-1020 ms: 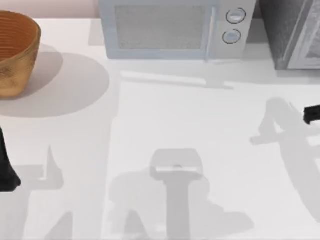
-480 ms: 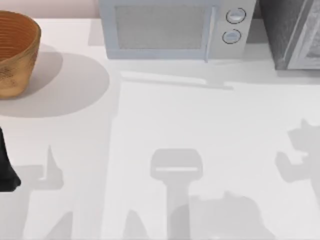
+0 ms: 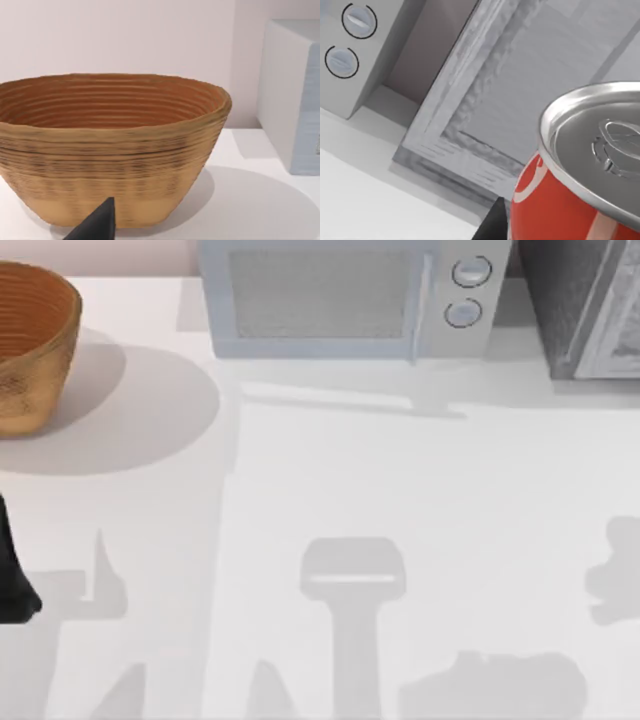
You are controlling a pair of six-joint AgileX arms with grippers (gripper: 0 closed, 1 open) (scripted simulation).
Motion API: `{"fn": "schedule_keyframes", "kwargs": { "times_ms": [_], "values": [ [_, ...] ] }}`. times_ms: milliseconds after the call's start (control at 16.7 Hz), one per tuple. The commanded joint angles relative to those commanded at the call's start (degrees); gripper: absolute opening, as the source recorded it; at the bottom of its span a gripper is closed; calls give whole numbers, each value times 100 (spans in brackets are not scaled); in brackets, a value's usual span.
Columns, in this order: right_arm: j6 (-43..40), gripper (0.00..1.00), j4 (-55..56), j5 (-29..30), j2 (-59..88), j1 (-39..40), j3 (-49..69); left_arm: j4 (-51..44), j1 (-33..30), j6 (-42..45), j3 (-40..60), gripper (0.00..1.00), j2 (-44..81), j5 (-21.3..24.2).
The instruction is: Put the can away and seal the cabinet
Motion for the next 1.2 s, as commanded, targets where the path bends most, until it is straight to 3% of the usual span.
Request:
{"fn": "schedule_keyframes", "kwargs": {
  "times_ms": [240,420,960,1200],
  "values": [
    [1925,0,-297,-206,-605,-262,-235,0,0,0,0,100,0,0],
    [2734,0,-432,-304,-894,-384,-341,0,0,0,0,100,0,0],
    [2995,0,-473,-337,-971,-409,-360,0,0,0,0,100,0,0],
    [3000,0,-642,-273,-408,-307,249,0,0,0,0,100,0,0]
  ]
}}
